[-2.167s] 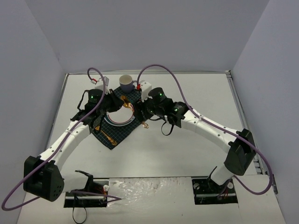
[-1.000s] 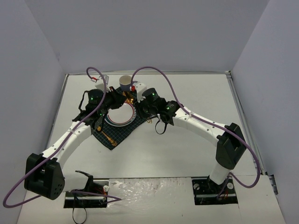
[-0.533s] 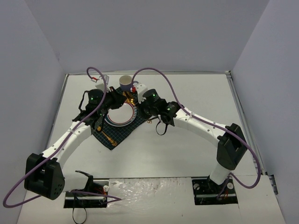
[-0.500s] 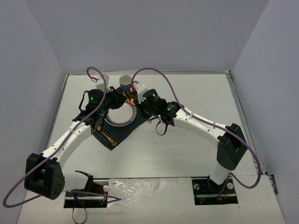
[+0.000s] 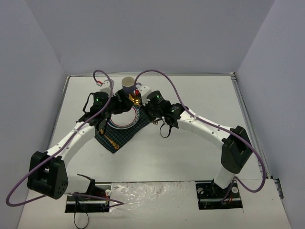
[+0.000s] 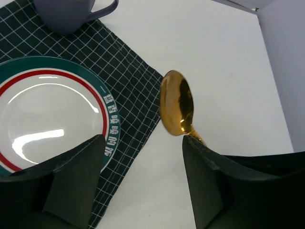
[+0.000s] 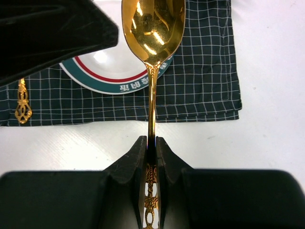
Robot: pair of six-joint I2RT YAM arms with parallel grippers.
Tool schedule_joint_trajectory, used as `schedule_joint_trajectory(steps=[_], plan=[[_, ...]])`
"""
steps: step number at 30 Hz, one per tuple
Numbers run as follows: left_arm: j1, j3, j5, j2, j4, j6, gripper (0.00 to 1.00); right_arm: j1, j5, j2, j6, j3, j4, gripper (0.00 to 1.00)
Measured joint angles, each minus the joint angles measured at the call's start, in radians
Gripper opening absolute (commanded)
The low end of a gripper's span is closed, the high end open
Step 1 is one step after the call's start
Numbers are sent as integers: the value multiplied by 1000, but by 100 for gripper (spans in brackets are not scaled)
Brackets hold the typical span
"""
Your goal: Set the dinner table for one person
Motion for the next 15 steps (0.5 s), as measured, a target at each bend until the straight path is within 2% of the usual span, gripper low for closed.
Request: schedule_joint_trajectory(steps=[3, 7, 12, 15], plan=[[25, 17, -6, -6, -49, 16, 81, -33, -2, 7, -23, 0, 1, 0], [111, 57, -13, -50, -154, 55, 87, -82, -3, 46, -62, 0, 18, 0], [250, 124, -47, -133, -309, 156, 91, -131, -1, 159, -117, 20, 25, 0], [279, 150, -109, -182, -394, 236, 92, -145, 0, 243, -144, 52, 23, 0]])
